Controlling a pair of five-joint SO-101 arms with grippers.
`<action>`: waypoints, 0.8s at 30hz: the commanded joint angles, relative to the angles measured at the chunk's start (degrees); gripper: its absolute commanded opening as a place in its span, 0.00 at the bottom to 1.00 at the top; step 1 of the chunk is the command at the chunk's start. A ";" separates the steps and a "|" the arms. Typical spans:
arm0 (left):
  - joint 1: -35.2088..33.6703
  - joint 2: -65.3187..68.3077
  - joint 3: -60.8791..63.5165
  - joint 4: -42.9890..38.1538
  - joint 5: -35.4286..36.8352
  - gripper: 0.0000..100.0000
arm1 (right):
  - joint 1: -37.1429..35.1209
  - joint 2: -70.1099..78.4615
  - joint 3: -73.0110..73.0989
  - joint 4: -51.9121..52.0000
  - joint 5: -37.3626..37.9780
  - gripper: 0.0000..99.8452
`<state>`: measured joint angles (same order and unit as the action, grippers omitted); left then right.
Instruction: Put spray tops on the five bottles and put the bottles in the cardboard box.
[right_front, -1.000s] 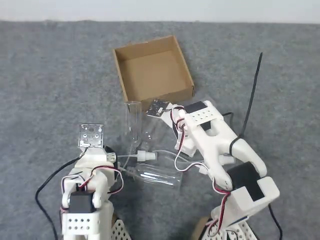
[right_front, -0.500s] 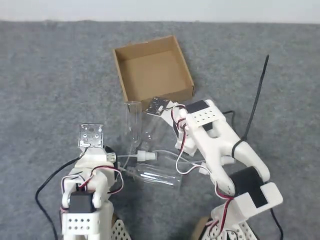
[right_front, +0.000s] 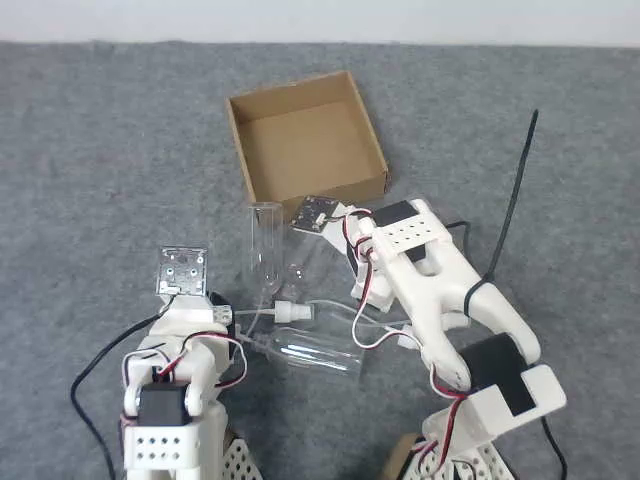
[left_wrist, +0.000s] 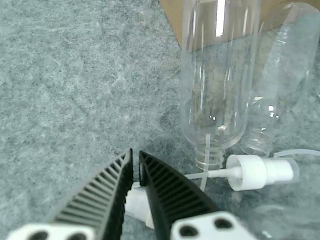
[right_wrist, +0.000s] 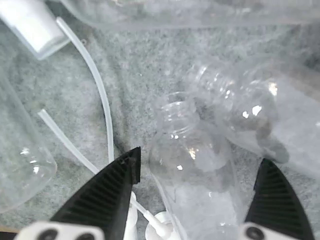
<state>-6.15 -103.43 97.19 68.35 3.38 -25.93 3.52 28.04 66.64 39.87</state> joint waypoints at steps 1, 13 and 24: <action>-0.18 -1.23 -0.66 0.44 0.44 0.01 | 1.89 -4.44 1.32 -2.07 1.32 0.31; -0.18 -1.23 -0.66 0.44 0.44 0.01 | 1.89 -5.05 1.05 -2.33 1.05 0.09; -7.21 -1.23 -0.66 0.44 0.44 0.01 | 1.89 -8.13 1.05 -1.89 -0.26 0.03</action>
<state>-9.76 -103.43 97.19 68.35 3.38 -25.05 2.99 30.07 64.97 40.66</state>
